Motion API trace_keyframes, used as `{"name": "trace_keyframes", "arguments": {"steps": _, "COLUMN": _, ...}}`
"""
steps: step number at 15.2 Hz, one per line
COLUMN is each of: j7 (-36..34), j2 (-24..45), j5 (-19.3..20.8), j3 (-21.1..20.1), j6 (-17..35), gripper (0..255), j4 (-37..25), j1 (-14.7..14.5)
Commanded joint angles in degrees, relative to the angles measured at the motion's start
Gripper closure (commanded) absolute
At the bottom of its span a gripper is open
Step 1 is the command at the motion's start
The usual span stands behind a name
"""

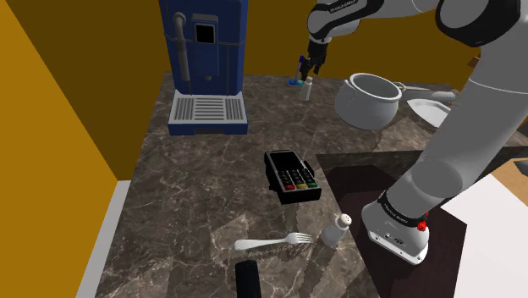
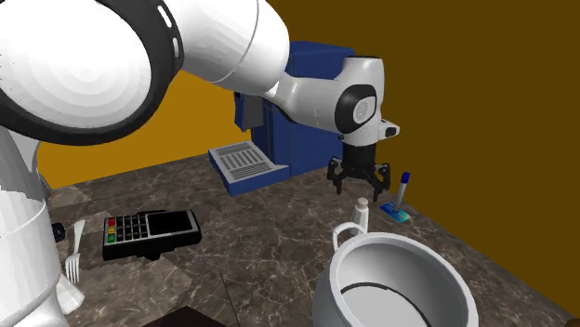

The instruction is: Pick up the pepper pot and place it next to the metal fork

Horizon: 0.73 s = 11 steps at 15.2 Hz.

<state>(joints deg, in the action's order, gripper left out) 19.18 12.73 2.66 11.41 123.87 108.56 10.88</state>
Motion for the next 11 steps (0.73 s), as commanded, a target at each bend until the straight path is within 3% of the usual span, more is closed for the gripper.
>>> {"name": "trace_keyframes", "arguments": {"steps": 1, "j7": 0.80, "j2": 2.76, "j5": -0.46, "j3": 0.21, "j6": 0.74, "gripper": 0, "j4": -2.19, "j1": 0.64}}
{"name": "trace_keyframes", "arguments": {"steps": 11, "j7": 1.12, "j2": 5.37, "j5": -0.96, "j3": 0.12, "j6": 5.00, "gripper": 0, "j4": -0.51, "j1": 1.05}}
